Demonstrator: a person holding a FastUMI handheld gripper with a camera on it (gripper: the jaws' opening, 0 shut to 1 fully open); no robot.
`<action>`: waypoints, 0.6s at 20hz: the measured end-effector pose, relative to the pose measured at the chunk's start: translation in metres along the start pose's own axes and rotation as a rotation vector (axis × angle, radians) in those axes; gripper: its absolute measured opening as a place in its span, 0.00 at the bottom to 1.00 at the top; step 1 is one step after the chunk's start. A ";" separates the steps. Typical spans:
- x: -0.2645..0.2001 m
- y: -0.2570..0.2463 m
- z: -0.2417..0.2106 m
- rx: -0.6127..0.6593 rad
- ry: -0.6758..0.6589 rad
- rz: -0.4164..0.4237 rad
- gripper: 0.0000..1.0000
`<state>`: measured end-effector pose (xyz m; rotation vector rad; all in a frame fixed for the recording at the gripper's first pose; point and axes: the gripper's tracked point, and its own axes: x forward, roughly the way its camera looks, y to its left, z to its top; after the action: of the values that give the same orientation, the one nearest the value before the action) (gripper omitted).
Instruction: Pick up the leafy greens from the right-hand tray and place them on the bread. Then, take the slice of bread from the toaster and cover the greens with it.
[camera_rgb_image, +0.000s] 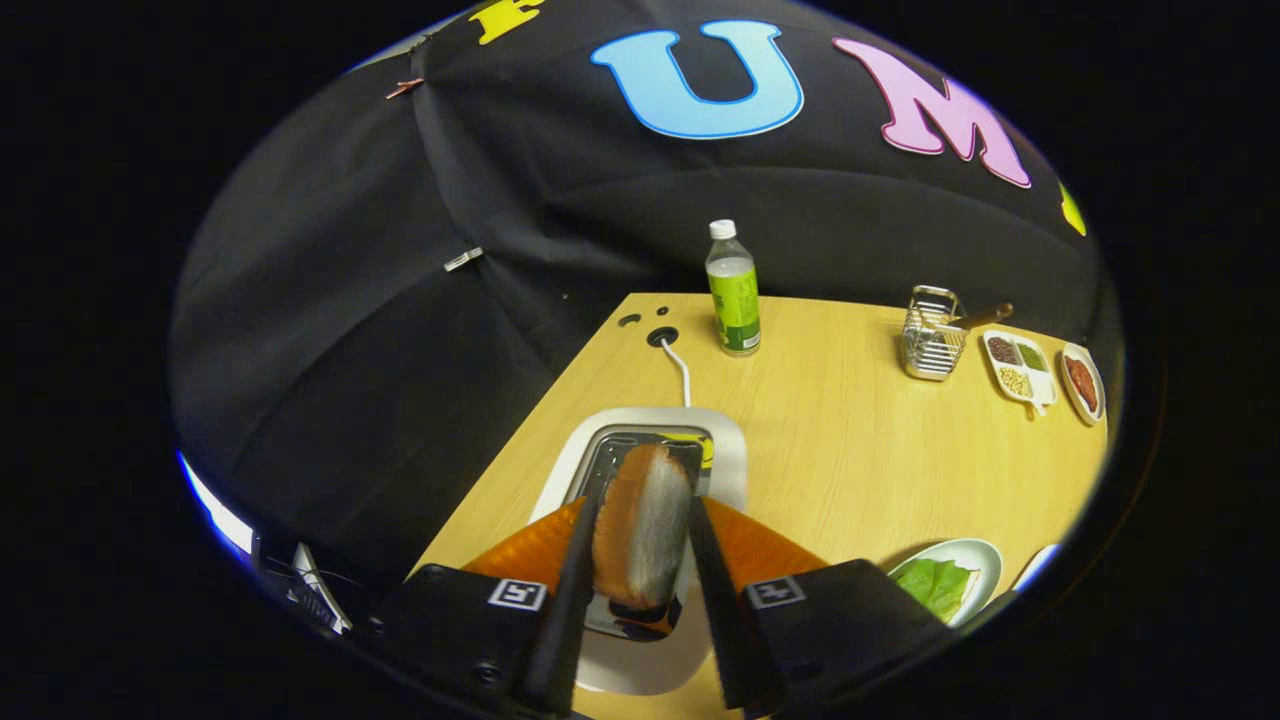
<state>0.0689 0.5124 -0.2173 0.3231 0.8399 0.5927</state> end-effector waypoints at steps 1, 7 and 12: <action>0.001 -0.005 -0.001 0.007 0.007 -0.017 0.46; -0.014 0.001 0.010 0.004 -0.027 -0.001 0.16; -0.050 0.005 0.043 0.024 -0.103 0.051 0.16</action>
<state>0.0745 0.4845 -0.1577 0.3950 0.7416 0.6086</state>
